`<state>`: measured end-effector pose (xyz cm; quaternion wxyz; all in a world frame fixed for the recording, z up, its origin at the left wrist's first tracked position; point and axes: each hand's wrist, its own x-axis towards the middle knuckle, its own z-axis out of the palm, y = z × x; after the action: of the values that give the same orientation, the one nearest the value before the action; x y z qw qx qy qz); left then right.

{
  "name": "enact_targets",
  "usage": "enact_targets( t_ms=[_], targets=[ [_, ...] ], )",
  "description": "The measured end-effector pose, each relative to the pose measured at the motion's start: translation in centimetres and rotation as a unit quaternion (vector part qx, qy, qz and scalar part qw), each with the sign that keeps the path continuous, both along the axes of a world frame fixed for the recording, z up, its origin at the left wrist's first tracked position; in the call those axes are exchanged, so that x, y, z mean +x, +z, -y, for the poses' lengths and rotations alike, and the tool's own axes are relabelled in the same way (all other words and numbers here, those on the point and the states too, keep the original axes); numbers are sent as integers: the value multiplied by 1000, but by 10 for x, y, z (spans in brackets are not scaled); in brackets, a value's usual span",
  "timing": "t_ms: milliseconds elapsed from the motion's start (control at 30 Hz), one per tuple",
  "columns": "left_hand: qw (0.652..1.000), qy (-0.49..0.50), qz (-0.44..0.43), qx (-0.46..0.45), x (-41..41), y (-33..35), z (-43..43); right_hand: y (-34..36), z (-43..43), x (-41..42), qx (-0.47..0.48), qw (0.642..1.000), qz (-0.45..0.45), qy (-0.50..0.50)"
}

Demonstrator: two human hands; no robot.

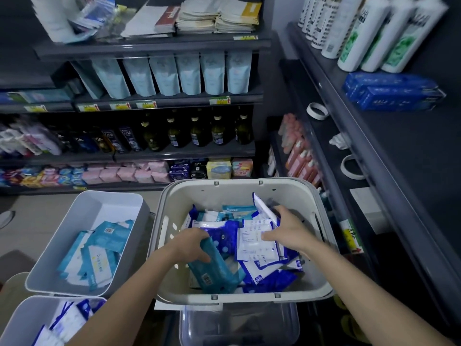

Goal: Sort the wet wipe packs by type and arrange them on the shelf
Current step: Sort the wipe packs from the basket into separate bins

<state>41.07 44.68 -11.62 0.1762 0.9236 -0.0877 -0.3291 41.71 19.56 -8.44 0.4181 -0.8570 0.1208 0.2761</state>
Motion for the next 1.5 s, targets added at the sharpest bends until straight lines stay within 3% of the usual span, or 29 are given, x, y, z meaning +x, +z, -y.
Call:
enact_targets(
  t_ms=[233,467,633,800,1033,1300,1500],
  targets=[
    [1000,27,9,-13,-8,-1,-7,-4,-4,1,20,999,-18,-31],
    [998,65,17,-15,-8,-4,-9,-6,2,-5,33,994,18,-103],
    [984,143,104,29,-7,-5,-3,10,13,-5,63,987,59,-138],
    [988,116,79,-58,-5,0,10,11,13,-8,61,987,70,-131],
    [962,190,154,-118,-2,22,11,13,19,-6,110,979,86,-152],
    [892,323,252,-189,-25,54,-3,42,-6,9,242,952,83,-169],
    [798,435,328,-259,-46,76,-16,64,-41,17,299,935,123,-143]
  ],
)
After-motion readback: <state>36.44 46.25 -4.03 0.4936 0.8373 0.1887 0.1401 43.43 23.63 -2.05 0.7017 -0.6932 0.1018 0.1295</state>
